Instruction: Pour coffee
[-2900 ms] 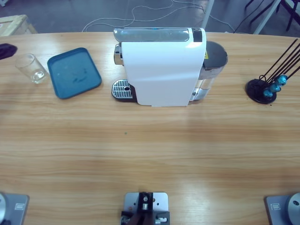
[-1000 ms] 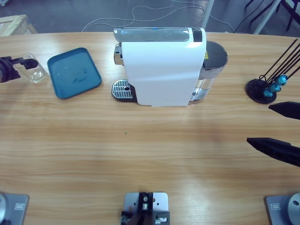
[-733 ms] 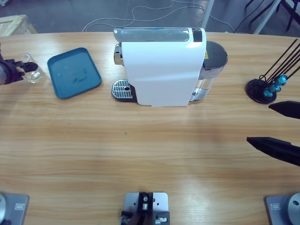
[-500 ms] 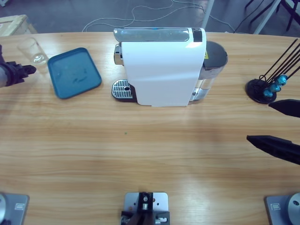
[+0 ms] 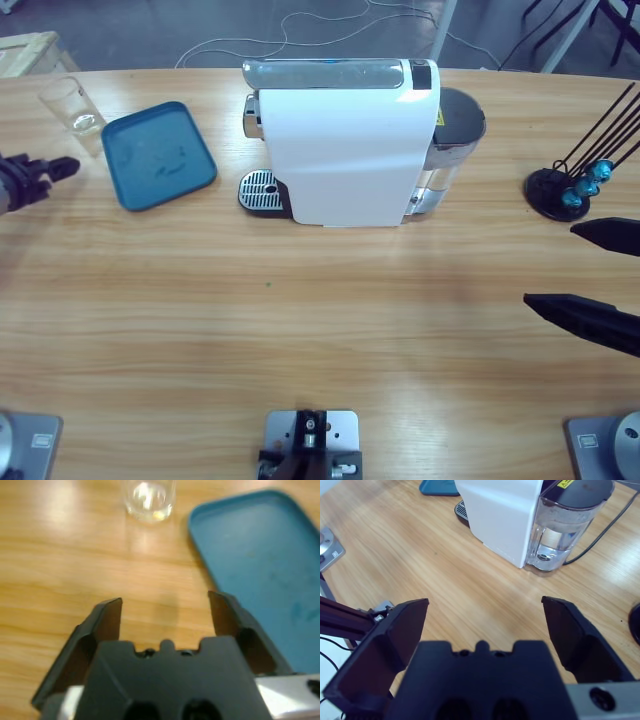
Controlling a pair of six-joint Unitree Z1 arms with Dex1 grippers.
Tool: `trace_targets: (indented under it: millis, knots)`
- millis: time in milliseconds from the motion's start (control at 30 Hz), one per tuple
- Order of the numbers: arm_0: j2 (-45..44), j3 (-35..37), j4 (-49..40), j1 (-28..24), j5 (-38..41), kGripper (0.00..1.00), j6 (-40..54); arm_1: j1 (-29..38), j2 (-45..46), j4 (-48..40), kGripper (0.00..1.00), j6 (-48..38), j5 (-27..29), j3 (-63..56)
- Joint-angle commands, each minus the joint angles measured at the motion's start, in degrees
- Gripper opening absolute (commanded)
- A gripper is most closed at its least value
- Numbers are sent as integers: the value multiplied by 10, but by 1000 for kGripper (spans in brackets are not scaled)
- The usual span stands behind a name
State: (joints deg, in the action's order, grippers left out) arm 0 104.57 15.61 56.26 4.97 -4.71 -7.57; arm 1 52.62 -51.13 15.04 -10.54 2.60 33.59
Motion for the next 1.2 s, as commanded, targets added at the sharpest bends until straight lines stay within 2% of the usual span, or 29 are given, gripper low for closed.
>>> trace_targets:
  millis: [33, 300, 400, 667, 867, 1200]
  knots:
    - [-22, 19, 48, -8, 3, 991, 20, -2, 13, -18, 1000, -3, -4, -28]
    - [10, 94, 43, -23, 14, 990, 15, -2, 46, -26, 1000, -2, -6, -41]
    - [5, 131, 5, -26, 16, 991, 3, -2, 48, -29, 1000, -2, -6, -44]
    - [-9, 265, -197, -65, 21, 991, -6, -2, 55, -37, 1000, -2, -4, -50]
    - [-8, 357, -324, -68, 21, 991, -10, -2, 51, -41, 1000, -1, -3, -52]
    - [26, 383, -367, -73, 68, 991, -10, -2, 44, -44, 1000, -1, -2, -53]
